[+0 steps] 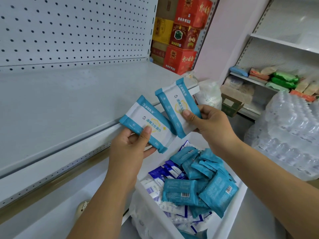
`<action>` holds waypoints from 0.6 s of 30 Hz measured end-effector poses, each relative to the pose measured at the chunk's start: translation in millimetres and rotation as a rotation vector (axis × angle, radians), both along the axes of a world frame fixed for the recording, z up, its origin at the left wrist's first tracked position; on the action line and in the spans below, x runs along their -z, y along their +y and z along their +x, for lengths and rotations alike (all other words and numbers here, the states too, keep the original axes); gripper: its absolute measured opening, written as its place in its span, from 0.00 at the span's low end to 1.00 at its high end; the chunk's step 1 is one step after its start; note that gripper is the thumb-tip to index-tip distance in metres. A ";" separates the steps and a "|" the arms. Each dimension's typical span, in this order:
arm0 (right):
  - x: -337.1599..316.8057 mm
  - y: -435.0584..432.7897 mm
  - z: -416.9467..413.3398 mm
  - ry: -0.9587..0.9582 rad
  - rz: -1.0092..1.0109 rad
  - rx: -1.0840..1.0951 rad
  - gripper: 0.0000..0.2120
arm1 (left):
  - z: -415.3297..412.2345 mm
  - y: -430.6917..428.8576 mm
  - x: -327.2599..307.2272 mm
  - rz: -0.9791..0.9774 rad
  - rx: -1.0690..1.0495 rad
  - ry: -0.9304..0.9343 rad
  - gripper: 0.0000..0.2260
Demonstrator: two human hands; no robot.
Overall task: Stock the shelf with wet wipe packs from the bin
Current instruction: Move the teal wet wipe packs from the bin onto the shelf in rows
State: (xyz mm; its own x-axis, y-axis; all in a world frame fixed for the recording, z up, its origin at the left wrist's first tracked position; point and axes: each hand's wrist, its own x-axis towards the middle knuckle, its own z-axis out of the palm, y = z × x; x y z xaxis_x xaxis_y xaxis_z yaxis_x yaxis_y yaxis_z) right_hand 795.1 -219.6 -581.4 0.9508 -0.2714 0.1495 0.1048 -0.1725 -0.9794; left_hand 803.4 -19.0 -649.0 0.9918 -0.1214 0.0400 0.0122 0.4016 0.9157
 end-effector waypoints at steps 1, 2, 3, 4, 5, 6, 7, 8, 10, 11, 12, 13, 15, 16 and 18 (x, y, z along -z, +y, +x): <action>-2.3 2.1 -0.7 -0.005 0.001 -0.010 0.15 | -1.7 1.7 -1.8 -0.001 -0.004 -0.003 0.12; -4.4 4.7 -1.7 -0.006 -0.001 -0.023 0.16 | -3.5 3.8 -4.1 -0.004 -0.007 -0.009 0.12; -6.5 7.5 -2.8 -0.006 -0.007 -0.036 0.18 | -5.6 6.0 -7.1 -0.008 -0.010 -0.017 0.12; -8.6 10.9 -3.9 -0.006 -0.017 -0.048 0.20 | -7.7 8.4 -9.9 -0.016 -0.012 -0.028 0.12; -11.2 14.7 -5.0 -0.008 -0.030 -0.059 0.20 | -9.8 11.2 -13.1 -0.027 -0.012 -0.037 0.12; -14.0 19.3 -5.7 -0.013 -0.042 -0.071 0.20 | -11.4 14.3 -16.6 -0.043 -0.013 -0.044 0.12; -17.2 24.4 -6.0 -0.019 -0.051 -0.085 0.20 | -13.3 18.7 -20.9 -0.061 -0.015 -0.047 0.12; -20.7 30.0 -5.8 -0.026 -0.061 -0.101 0.20 | -13.8 22.1 -25.8 -0.080 -0.019 -0.048 0.12; -29.8 43.6 -4.6 -0.037 -0.093 -0.136 0.20 | -15.1 30.6 -36.4 -0.120 -0.022 -0.044 0.13; -34.5 51.1 -3.7 -0.042 -0.118 -0.155 0.20 | -15.6 34.6 -42.8 -0.139 -0.021 -0.039 0.13; -38.6 59.2 -1.9 -0.049 -0.142 -0.175 0.19 | -16.5 38.8 -49.5 -0.153 -0.023 -0.039 0.14; -43.2 68.7 0.5 -0.063 -0.161 -0.193 0.16 | -17.1 43.6 -56.5 -0.161 -0.029 -0.042 0.14; -49.4 87.1 5.2 -0.099 -0.183 -0.223 0.11 | -18.0 53.4 -68.0 -0.163 -0.063 -0.042 0.14; -52.3 97.3 7.7 -0.116 -0.187 -0.241 0.10 | -18.1 61.0 -73.5 -0.155 -0.093 -0.045 0.13; -57.1 120.3 12.4 -0.141 -0.170 -0.285 0.09 | -18.6 81.0 -84.3 -0.135 -0.147 -0.051 0.13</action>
